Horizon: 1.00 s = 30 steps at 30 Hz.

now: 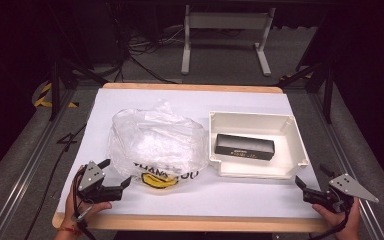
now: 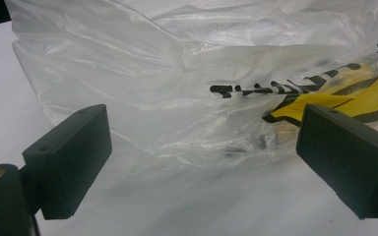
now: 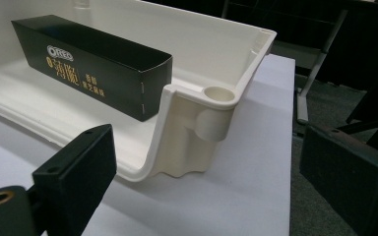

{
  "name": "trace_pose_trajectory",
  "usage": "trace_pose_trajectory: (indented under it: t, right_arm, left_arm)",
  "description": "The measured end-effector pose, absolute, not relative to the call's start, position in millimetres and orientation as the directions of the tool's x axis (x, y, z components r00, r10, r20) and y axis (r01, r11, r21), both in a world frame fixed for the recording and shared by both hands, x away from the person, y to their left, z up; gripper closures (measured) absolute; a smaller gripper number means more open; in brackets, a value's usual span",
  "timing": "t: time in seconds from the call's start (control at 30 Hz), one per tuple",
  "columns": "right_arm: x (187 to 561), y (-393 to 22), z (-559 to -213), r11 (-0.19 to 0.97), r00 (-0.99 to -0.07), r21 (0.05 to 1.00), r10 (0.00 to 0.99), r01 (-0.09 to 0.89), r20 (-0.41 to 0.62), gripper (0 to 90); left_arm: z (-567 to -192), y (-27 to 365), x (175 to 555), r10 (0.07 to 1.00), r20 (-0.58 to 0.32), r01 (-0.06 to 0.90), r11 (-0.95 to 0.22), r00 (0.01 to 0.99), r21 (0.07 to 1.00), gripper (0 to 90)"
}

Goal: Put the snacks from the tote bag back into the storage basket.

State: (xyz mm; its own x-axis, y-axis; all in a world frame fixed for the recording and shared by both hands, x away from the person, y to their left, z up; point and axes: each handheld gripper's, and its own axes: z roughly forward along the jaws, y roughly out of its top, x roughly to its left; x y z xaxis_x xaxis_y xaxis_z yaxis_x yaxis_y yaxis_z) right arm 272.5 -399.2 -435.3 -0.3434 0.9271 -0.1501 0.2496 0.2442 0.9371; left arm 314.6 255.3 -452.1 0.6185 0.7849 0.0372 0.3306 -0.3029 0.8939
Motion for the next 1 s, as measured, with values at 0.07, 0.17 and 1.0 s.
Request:
trace_pose_trajectory:
  t: [0.07,0.17,1.0]
  right_arm:
    - [271.9,-399.5,-435.9,0.246,-0.336,0.936,0.929,0.250,-0.154,7.9]
    - [271.6,-400.9,-439.2,0.234,-0.332,0.937,0.933,0.260,-0.140,7.9]
    - [266.4,-400.8,-437.0,0.238,-0.318,0.941,0.935,0.240,-0.155,8.0]
  left_arm:
    - [-451.0,253.3,314.3,0.782,0.042,0.322,-0.304,0.621,0.897,7.6]
    - [-451.3,251.5,315.3,0.777,0.049,0.319,-0.314,0.628,0.894,7.6]
    - [-448.9,253.6,318.0,0.785,0.058,0.308,-0.309,0.617,0.900,7.5]
